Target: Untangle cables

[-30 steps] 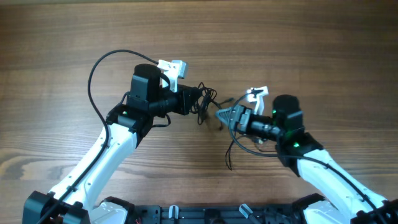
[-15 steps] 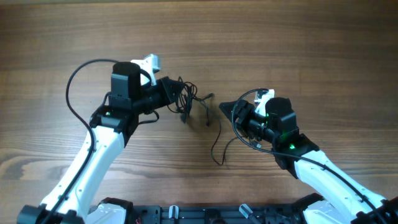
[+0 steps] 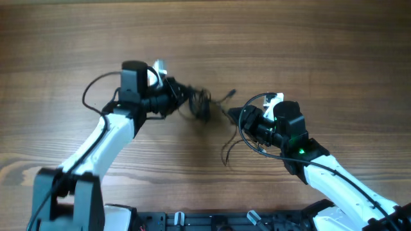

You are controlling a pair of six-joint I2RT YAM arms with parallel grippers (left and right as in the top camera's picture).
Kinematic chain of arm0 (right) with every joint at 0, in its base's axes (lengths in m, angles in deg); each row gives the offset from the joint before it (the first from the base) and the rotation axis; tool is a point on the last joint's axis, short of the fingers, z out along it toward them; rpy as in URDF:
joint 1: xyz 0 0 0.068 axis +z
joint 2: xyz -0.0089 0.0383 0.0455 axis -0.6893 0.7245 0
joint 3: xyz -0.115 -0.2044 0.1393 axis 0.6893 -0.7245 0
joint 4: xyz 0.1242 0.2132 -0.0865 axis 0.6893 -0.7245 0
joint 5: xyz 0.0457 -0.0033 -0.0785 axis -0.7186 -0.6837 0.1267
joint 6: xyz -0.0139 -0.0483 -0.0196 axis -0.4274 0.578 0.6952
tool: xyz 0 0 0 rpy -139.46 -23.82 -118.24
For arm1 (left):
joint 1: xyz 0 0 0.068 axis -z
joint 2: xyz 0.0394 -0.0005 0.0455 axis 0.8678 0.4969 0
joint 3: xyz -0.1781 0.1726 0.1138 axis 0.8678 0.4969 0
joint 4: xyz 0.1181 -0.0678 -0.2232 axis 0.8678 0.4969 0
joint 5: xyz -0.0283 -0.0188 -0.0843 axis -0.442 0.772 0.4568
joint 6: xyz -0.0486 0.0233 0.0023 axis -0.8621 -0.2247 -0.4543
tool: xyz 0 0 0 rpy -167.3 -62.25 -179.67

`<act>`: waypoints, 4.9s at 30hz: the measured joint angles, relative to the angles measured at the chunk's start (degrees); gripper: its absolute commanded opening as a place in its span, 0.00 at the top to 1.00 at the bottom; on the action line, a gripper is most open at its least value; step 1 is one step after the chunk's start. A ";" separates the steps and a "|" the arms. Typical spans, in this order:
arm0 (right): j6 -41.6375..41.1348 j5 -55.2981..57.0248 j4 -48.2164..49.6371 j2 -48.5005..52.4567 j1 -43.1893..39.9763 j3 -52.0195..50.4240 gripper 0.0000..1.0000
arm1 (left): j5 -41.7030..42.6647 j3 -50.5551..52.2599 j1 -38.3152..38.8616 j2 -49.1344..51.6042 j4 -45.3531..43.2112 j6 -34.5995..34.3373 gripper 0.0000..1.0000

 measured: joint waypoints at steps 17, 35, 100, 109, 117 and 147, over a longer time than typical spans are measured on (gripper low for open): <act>0.42 0.00 -2.32 0.00 0.00 0.00 0.36 | -15.85 0.13 -5.03 4.17 15.30 4.61 0.00; 0.44 0.22 -4.48 0.00 0.00 0.00 0.35 | -15.10 0.11 -4.42 -11.54 11.80 7.17 0.00; 4.07 0.61 -6.25 0.00 0.00 0.00 0.31 | -55.30 -5.68 14.25 17.49 7.61 21.66 0.96; 11.89 -1.29 -6.23 -0.02 -1.16 0.00 0.18 | -52.30 -7.13 12.74 15.61 15.06 22.84 0.96; 25.11 -14.25 -2.23 -3.91 -5.31 0.00 0.18 | -48.17 -3.13 11.54 -0.70 23.52 26.95 0.96; 25.57 9.46 19.74 2.36 16.92 0.02 0.95 | -33.77 -3.43 11.54 -34.95 28.02 28.11 0.96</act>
